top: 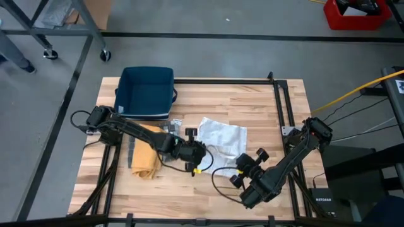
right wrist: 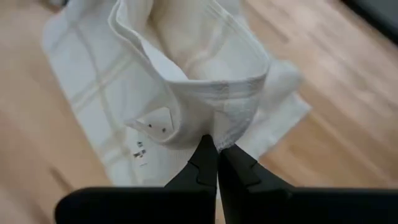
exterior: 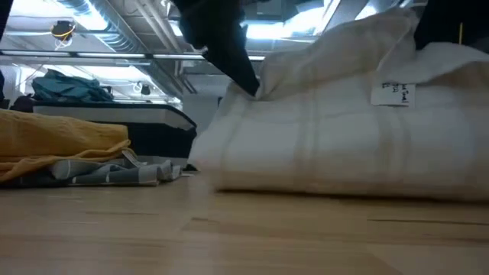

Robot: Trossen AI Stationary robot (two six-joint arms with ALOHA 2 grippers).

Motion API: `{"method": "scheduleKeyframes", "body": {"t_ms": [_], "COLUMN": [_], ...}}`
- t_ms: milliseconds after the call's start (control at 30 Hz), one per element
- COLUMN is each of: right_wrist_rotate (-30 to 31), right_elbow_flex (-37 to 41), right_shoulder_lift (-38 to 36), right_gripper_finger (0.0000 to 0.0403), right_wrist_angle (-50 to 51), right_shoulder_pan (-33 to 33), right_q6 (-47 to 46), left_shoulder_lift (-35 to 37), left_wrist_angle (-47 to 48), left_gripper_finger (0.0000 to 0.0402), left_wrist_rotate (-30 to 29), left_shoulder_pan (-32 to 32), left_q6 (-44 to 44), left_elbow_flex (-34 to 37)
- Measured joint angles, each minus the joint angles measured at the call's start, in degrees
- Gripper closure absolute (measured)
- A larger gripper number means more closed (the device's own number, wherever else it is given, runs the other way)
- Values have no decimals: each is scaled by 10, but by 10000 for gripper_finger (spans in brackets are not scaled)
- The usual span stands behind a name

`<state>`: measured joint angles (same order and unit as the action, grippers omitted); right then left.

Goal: Fold towel
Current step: Fold the white towel

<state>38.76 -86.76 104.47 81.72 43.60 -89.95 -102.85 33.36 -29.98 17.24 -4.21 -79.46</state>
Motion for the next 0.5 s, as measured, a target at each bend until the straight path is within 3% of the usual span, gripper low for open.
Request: {"method": "scheduleKeyframes", "body": {"t_ms": [233,500], "right_wrist_rotate": [14,32], "right_elbow_flex": [2,2], "right_shoulder_lift": [0,0], "right_gripper_finger": [402,402], "right_wrist_angle": [74,83], "right_shoulder_pan": [-48,-119], "right_q6": [25,130], "left_shoulder_lift": [0,0], "left_wrist_angle": [-14,-13], "left_gripper_finger": [401,401], "left_wrist_rotate": [0,0], "left_shoulder_pan": [-33,-68], "left_q6": [17,17], "left_elbow_flex": [0,0]}}
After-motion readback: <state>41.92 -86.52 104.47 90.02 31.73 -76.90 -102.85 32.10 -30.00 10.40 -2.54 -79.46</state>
